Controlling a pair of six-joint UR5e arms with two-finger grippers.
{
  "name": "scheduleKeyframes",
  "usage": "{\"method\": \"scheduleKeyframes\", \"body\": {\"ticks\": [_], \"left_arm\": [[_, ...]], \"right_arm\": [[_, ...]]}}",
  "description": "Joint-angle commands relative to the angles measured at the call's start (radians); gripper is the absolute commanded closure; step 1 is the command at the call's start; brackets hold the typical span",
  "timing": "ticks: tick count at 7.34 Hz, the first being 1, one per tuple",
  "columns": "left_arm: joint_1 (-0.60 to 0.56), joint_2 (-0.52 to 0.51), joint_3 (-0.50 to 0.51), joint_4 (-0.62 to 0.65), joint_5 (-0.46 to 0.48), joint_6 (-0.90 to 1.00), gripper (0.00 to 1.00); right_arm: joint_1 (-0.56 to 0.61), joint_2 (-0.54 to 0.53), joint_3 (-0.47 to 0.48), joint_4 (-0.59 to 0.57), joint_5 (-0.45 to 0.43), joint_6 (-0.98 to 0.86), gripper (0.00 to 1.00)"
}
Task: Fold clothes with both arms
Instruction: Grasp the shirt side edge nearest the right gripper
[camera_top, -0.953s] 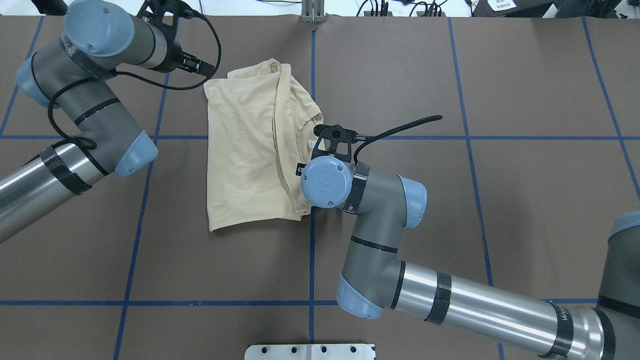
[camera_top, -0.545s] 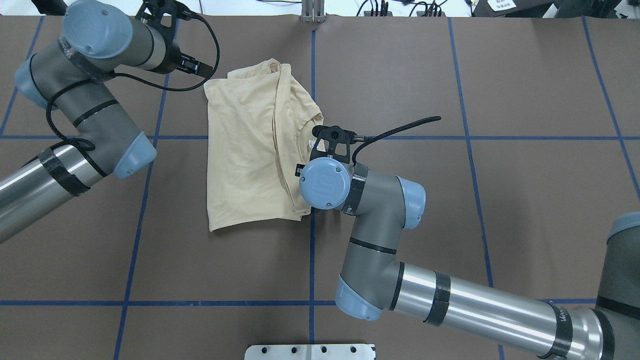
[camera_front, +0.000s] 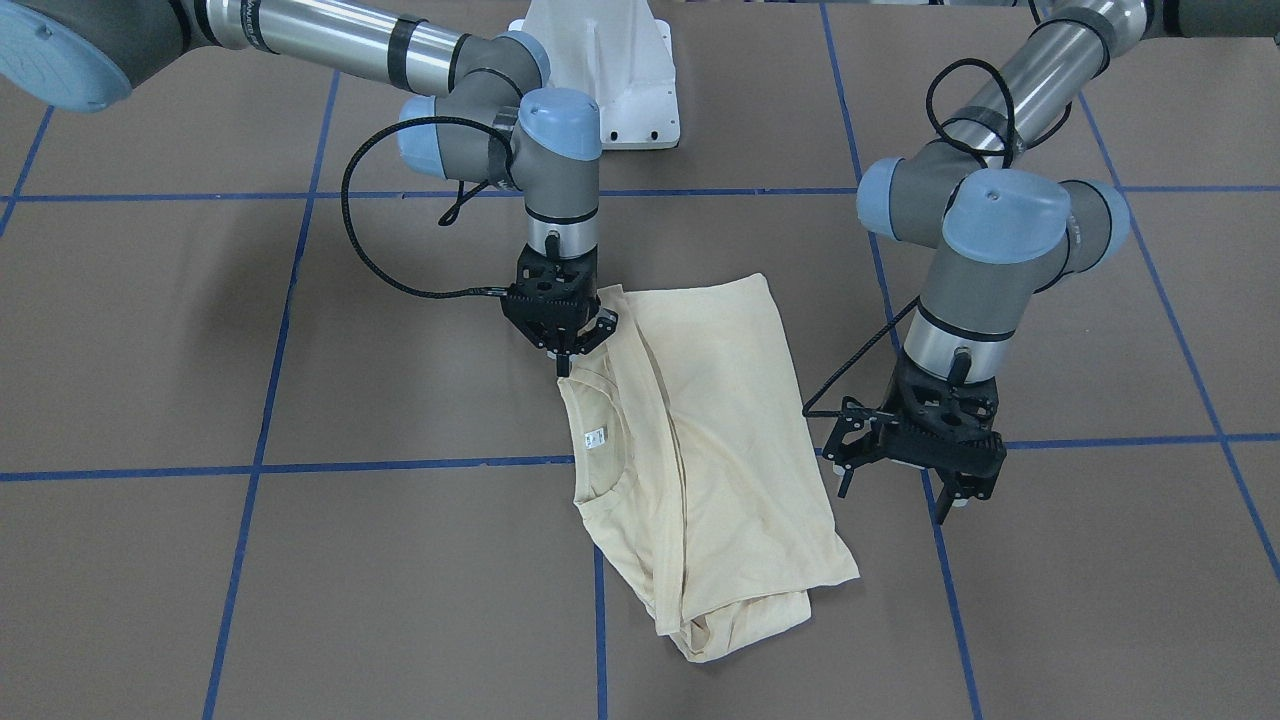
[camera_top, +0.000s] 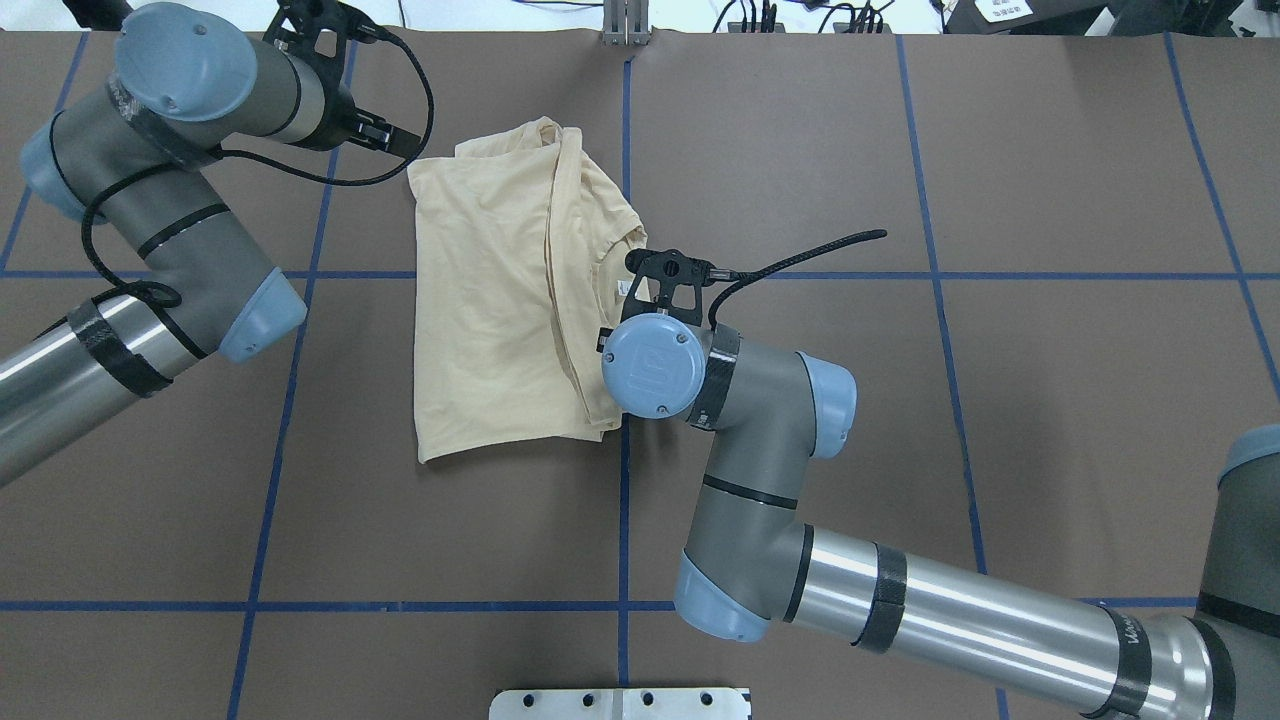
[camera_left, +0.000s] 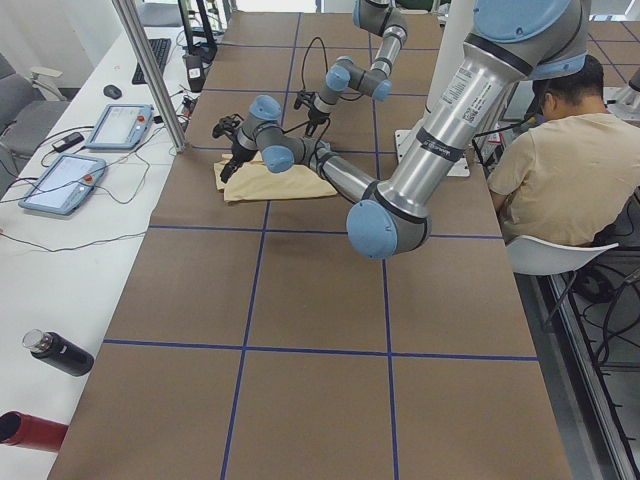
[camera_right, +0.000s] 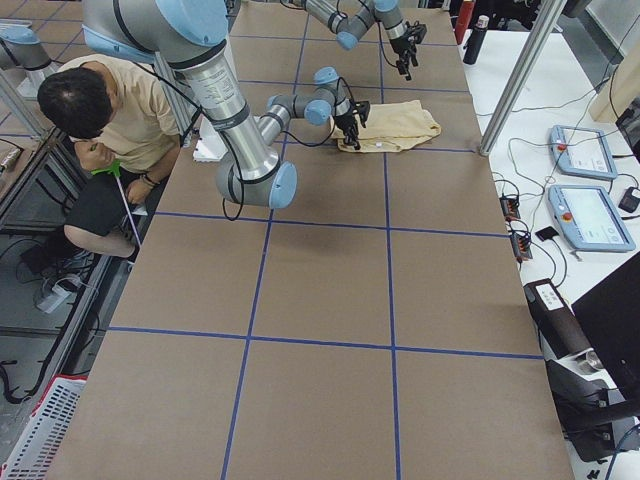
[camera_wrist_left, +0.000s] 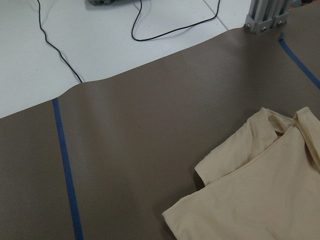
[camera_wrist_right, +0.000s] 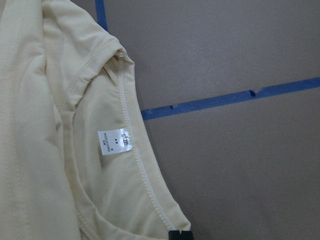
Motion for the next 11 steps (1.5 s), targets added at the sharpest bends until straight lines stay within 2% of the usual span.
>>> {"method": "scheduleKeyframes", "body": {"ticks": [1, 3, 4, 6, 7, 8, 9, 11], "left_arm": [[0.000, -0.001, -0.001, 0.000, -0.001, 0.000, 0.00], [0.000, -0.001, -0.001, 0.000, -0.001, 0.000, 0.00], [0.000, -0.001, -0.001, 0.000, -0.001, 0.000, 0.00], [0.002, 0.001, 0.001, 0.000, -0.001, 0.000, 0.00], [0.002, -0.001, 0.001, 0.000, -0.001, 0.002, 0.00], [0.002, -0.001, -0.001, -0.001, -0.003, 0.002, 0.00], [0.002, -0.001, -0.001, -0.002, -0.003, 0.002, 0.00], [0.002, -0.001, -0.001, -0.002, -0.004, 0.002, 0.00]], "right_arm": [[0.002, -0.123, 0.136, 0.000, 0.008, -0.001, 1.00], [-0.046, -0.272, 0.318, -0.006, -0.006, 0.000, 1.00], [-0.082, -0.302, 0.358, -0.008, -0.030, 0.005, 1.00], [-0.116, -0.307, 0.366, -0.009, -0.069, 0.013, 1.00], [-0.122, -0.308, 0.364, -0.009, -0.072, 0.011, 0.26], [-0.138, -0.314, 0.360, -0.011, -0.119, -0.001, 0.00], [-0.107, -0.290, 0.349, -0.027, -0.118, -0.042, 0.00], [-0.035, -0.175, 0.334, -0.163, -0.087, -0.108, 0.00]]}}
